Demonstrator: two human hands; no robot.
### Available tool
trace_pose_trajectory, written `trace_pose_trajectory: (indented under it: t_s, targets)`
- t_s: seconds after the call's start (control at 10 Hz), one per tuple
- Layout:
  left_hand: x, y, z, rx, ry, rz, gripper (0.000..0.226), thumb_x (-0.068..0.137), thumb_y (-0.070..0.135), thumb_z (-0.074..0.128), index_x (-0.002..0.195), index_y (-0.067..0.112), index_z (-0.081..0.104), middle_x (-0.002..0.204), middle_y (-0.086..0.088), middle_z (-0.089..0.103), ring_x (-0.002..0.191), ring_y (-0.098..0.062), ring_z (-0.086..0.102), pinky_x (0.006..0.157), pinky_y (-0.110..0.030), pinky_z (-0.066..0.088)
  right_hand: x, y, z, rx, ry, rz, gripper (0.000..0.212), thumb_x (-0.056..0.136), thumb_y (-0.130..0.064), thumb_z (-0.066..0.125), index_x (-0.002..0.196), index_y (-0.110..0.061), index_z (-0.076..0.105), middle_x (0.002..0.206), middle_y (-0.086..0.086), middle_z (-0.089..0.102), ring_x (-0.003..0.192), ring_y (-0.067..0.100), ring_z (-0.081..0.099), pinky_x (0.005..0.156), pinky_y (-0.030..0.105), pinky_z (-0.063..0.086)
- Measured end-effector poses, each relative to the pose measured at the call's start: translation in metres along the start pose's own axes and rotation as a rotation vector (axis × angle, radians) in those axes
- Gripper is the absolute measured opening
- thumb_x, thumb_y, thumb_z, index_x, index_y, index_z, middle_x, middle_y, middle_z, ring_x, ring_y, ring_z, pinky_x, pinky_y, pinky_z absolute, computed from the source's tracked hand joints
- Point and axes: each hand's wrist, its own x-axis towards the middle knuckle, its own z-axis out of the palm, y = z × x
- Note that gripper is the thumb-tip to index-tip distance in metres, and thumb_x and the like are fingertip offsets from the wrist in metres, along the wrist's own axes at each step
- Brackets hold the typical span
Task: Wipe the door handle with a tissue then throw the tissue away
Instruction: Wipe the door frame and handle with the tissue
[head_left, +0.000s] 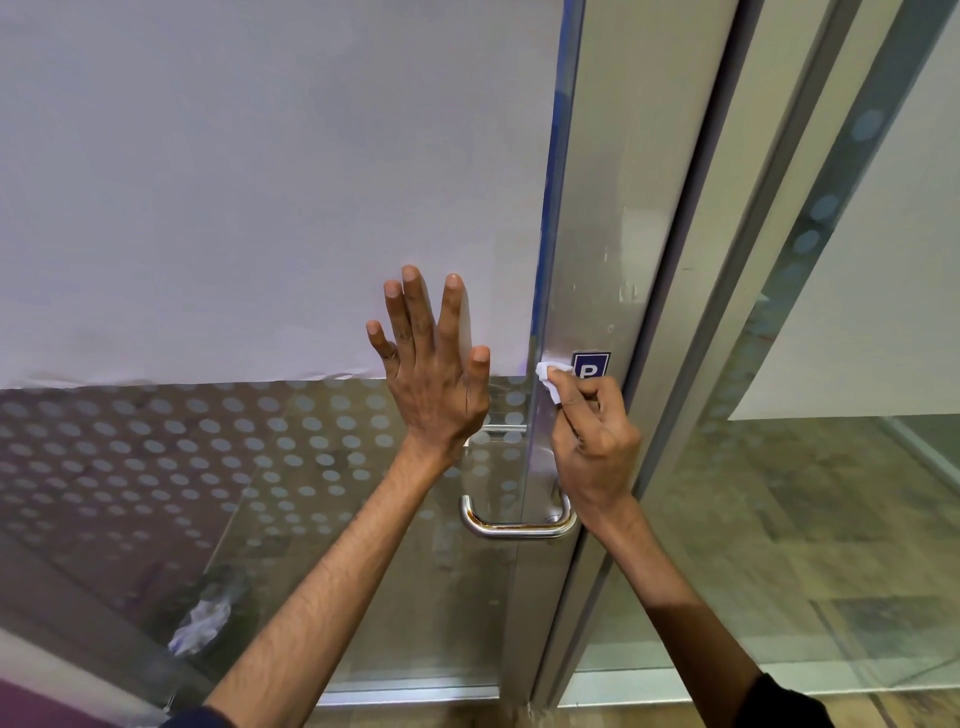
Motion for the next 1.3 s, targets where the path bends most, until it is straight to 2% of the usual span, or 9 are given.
trace_pose_trajectory:
  t_s: [0.1,0.2,0.3,0.4,0.6,0.8,1.0,1.1,1.3]
  targets:
    - [0.000,0.000,0.000,0.006,-0.001,0.003,0.061,0.102,0.053,0.004,0.159,0.031,-0.004,0.167,0.006,-0.020,0.156,-0.015,-0.016,0.125,-0.041,-0.019,-0.014,0.004,0.001,0.006,-0.026,-0.015,0.032,0.086,0.005,0.056,0.110,-0.007,0.071,0.078,0.014,0.061,0.050,0.018,0.051,0.047,0.020,0.045]
    - [0.000,-0.001,0.000,0.010,-0.001,0.002,0.061,0.102,0.053,0.004,0.159,0.031,-0.004,0.167,0.006,-0.020,0.156,-0.015,-0.017,0.125,-0.041,-0.019,-0.035,0.012,0.000,-0.028,-0.114,-0.017,0.048,0.073,0.016,0.064,0.109,-0.014,0.069,0.077,0.009,0.060,0.050,0.017,0.051,0.046,0.023,0.048]
    - [0.000,0.000,-0.001,0.006,-0.005,-0.001,0.061,0.102,0.053,0.005,0.159,0.031,-0.004,0.167,0.006,-0.020,0.157,-0.015,-0.016,0.125,-0.041,-0.019,-0.054,0.017,-0.005,-0.084,-0.279,-0.003,0.053,0.064,0.014,0.064,0.104,-0.020,0.070,0.077,0.003,0.058,0.050,0.016,0.050,0.042,0.024,0.048]
    - [0.002,0.000,-0.001,0.009,-0.013,-0.007,0.061,0.102,0.053,0.005,0.159,0.031,-0.003,0.167,0.006,-0.020,0.157,-0.015,-0.016,0.125,-0.041,-0.019,-0.058,0.019,-0.009,-0.114,-0.383,0.046,0.053,0.060,0.012,0.067,0.100,-0.022,0.071,0.077,-0.001,0.057,0.047,0.016,0.049,0.043,0.020,0.039]
    - [0.000,0.000,-0.002,0.000,-0.017,-0.011,0.061,0.102,0.052,0.005,0.159,0.031,-0.004,0.167,0.006,-0.020,0.157,-0.016,-0.016,0.125,-0.041,-0.020,-0.034,0.011,-0.013,-0.098,-0.322,0.039,0.045,0.068,0.012,0.072,0.101,-0.019,0.073,0.077,0.000,0.057,0.050,0.012,0.046,0.051,0.015,0.030]
    - [0.000,0.001,-0.002,-0.016,-0.008,-0.008,0.061,0.102,0.052,0.004,0.159,0.031,-0.003,0.167,0.006,-0.019,0.157,-0.016,-0.015,0.125,-0.041,-0.018,0.032,0.000,-0.009,-0.020,-0.083,-0.012,0.036,0.084,0.004,0.065,0.110,-0.020,0.074,0.079,0.003,0.059,0.048,0.013,0.043,0.048,0.017,0.030]
    - [0.001,0.001,-0.002,-0.022,-0.003,-0.004,0.060,0.102,0.053,0.003,0.158,0.032,-0.005,0.167,0.008,-0.022,0.156,-0.014,-0.017,0.125,-0.041,-0.018,0.026,0.002,-0.004,0.087,-0.037,-0.005,0.044,0.081,0.013,0.062,0.113,-0.015,0.072,0.079,0.009,0.059,0.049,0.020,0.048,0.041,0.029,0.044]
    - [0.001,0.001,-0.002,-0.025,0.008,-0.001,0.060,0.102,0.053,0.003,0.158,0.032,-0.006,0.167,0.008,-0.021,0.156,-0.014,-0.016,0.125,-0.042,-0.018,0.008,0.012,-0.002,0.075,-0.066,-0.033,0.044,0.080,0.013,0.064,0.112,-0.015,0.073,0.078,0.006,0.059,0.050,0.018,0.047,0.041,0.030,0.044]
    - [0.002,0.003,-0.004,-0.030,0.009,-0.003,0.060,0.102,0.053,0.001,0.158,0.033,-0.009,0.166,0.009,-0.025,0.156,-0.013,-0.019,0.125,-0.042,-0.018,-0.036,0.027,-0.001,0.007,-0.204,-0.025,0.059,0.069,0.017,0.067,0.113,-0.023,0.069,0.086,-0.005,0.050,0.053,0.014,0.047,0.044,0.027,0.048]
